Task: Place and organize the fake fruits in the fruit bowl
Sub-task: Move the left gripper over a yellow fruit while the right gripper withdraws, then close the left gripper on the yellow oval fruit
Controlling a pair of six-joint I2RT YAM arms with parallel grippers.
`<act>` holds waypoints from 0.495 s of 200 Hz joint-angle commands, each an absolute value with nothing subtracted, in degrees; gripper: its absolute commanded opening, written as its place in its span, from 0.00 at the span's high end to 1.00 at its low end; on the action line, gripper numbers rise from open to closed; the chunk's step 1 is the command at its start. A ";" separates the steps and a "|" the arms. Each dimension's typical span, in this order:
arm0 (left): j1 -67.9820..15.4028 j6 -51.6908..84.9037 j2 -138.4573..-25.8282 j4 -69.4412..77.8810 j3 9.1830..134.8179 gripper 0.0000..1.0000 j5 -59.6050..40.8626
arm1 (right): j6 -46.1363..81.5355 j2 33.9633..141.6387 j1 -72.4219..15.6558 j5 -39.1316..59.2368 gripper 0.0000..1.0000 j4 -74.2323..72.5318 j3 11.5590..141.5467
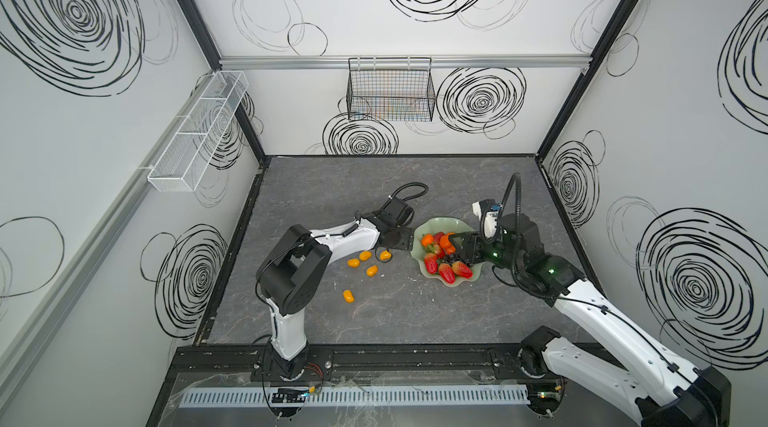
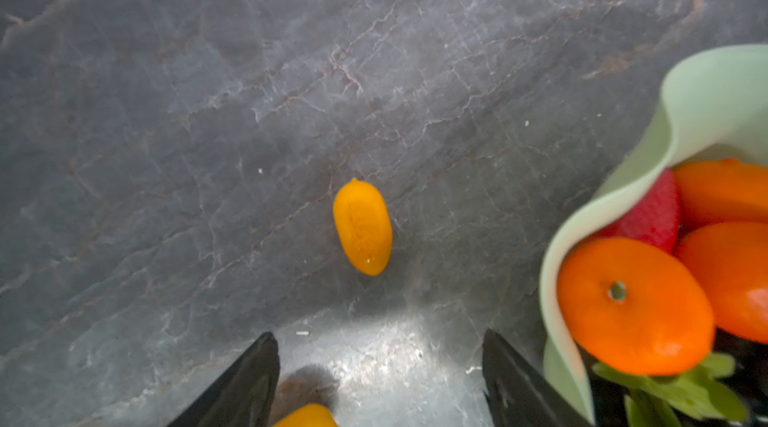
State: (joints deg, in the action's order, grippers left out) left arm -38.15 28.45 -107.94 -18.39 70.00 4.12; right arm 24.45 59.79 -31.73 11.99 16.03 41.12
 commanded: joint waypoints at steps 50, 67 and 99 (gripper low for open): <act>-37.12 27.03 -115.09 -24.39 78.88 0.41 8.52 | 24.96 58.87 -31.51 11.43 0.49 15.99 40.55; -36.83 26.76 -116.33 -25.28 80.21 0.45 8.87 | 24.83 58.32 -31.47 11.23 0.49 16.27 39.82; -36.13 26.39 -118.23 -26.09 81.89 0.52 8.27 | 24.63 57.30 -31.47 10.86 0.49 17.35 39.55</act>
